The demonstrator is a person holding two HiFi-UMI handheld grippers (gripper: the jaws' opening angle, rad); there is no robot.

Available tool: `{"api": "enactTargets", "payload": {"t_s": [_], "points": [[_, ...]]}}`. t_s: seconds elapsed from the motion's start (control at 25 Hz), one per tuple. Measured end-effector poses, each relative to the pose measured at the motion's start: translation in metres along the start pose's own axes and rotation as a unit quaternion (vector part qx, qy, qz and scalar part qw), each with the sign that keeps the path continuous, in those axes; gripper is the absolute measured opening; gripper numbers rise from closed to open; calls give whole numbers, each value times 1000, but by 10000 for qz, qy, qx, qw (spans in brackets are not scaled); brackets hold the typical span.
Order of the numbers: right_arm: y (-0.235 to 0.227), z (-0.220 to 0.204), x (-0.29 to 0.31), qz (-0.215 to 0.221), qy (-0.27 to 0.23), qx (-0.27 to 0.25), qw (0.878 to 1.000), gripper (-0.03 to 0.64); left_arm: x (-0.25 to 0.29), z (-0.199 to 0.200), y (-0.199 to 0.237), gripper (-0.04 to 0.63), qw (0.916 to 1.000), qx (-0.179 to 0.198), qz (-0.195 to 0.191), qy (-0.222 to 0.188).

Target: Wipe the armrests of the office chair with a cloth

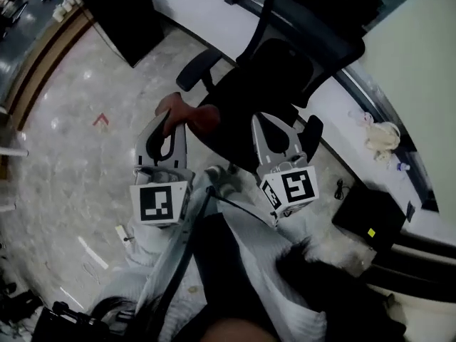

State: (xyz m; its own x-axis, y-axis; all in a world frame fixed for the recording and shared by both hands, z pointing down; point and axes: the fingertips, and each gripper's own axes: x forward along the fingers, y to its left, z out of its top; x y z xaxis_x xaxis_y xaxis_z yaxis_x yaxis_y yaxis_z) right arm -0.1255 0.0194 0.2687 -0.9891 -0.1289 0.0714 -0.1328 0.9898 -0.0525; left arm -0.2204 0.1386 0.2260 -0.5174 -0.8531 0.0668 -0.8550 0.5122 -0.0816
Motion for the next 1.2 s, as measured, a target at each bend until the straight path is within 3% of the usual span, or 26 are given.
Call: {"api": "enactTargets", "payload": {"t_s": [0.08, 0.16, 0.36, 0.52, 0.64, 0.76, 0.92, 1.0, 1.2], "points": [[-41, -12, -5, -988, 8, 99, 9951, 2, 53, -9, -24, 35, 9951, 48, -983, -13], [-77, -28, -18, -1795, 17, 154, 9836, 2, 91, -22, -52, 35, 9850, 73, -1725, 6], [-131, -37, -108, -3074, 62, 188, 9514, 2, 118, -21, -146, 35, 9588, 62, -2839, -81], [-167, -47, -177, -3840, 125, 284, 9228, 2, 129, -24, -227, 35, 9330, 40, -3597, -65], [-182, -55, -211, -4154, 261, 313, 9087, 2, 131, -40, -280, 35, 9129, 76, -4080, 138], [-195, -71, -237, -4357, 379, 408, 8984, 2, 136, -80, -334, 35, 8940, 254, -4455, 414], [-203, -107, -265, -4519, 651, 653, 8873, 2, 124, -176, -406, 35, 8448, 932, -5124, 1225], [-204, -128, -274, -4541, 818, 769, 8839, 2, 119, -227, -434, 35, 8256, 1092, -5315, 1549], [-212, -180, -289, -4588, 1058, 1206, 8739, 2, 132, -321, -481, 35, 7960, 1598, -5432, 2138]]}}
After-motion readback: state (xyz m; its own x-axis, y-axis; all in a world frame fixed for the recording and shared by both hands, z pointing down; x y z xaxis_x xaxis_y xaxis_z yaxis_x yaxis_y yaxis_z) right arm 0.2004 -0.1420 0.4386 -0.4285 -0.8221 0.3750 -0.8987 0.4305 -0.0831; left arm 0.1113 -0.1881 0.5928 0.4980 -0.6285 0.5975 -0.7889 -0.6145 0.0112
